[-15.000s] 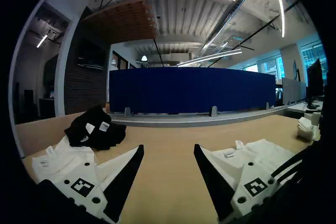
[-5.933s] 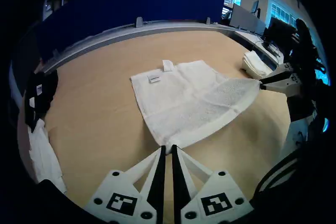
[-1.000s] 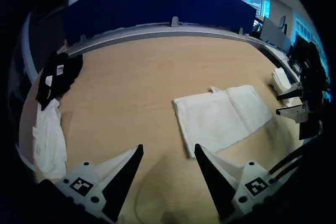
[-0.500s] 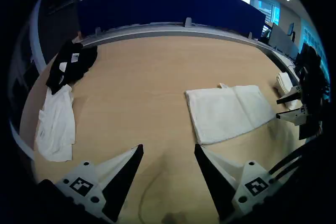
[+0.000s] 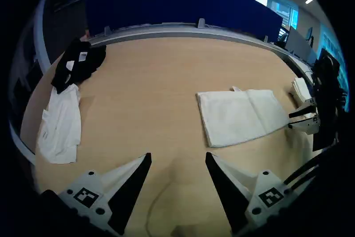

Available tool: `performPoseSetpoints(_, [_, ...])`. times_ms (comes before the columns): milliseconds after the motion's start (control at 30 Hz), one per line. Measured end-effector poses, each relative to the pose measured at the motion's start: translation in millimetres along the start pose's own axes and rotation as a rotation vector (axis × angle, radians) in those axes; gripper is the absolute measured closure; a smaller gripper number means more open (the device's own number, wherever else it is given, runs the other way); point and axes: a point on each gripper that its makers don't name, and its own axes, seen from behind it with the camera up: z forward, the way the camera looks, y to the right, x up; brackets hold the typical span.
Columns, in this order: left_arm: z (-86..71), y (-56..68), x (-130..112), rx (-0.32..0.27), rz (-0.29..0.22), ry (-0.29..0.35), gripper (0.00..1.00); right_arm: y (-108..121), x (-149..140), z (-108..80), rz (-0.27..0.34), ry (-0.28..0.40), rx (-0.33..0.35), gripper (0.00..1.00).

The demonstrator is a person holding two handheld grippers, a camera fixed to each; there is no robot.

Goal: Fold towel

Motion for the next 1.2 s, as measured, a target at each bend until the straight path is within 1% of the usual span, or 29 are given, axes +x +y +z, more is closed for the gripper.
performPoseSetpoints(267, [-0.7, -1.0, -2.4, 0.001, -0.006, -0.003, 0.1, -1.1, -4.3, 3.8, -0.022, -0.016, 0.006, 0.55])
performPoseSetpoints(333, [-0.8, -1.9, -2.8, 0.003, -0.006, -0.003, 0.1, -2.6, -5.1, 4.9, -0.026, -0.02, 0.012, 0.65])
performPoseSetpoints(400, [-1.1, -2.6, -3.0, 0.005, -0.007, -0.003, 0.1, -4.1, -5.7, 5.9, -0.029, -0.023, 0.018, 0.72])
performPoseSetpoints(533, [-2.1, -4.0, -3.0, 0.005, -0.01, -0.003, 0.1, -6.3, -5.2, 6.9, -0.027, -0.021, 0.025, 0.8])
performPoseSetpoints(667, [-1.8, -6.2, -4.6, 0.008, -0.013, -0.005, 0.1, -7.9, -4.7, 7.0, -0.021, -0.021, 0.033, 0.91])
performPoseSetpoints(733, [-1.7, -6.7, -5.3, 0.008, -0.014, -0.006, 0.1, -7.6, -4.0, 7.2, -0.018, -0.02, 0.032, 0.94])
performPoseSetpoints(800, [-2.0, -6.8, -5.8, 0.008, -0.015, -0.007, 0.1, -6.8, -3.1, 7.4, -0.017, -0.019, 0.029, 0.95])
performPoseSetpoints(1000, [-6.2, -8.0, -5.1, 0.006, -0.022, -0.008, 0.1, -4.9, 5.6, 5.1, -0.036, -0.009, 0.01, 0.96])
performPoseSetpoints(1200, [-15.4, -11.7, -1.8, 0.008, -0.046, -0.005, 0.1, -6.1, 31.0, -4.8, -0.062, 0.027, 0.006, 0.96])
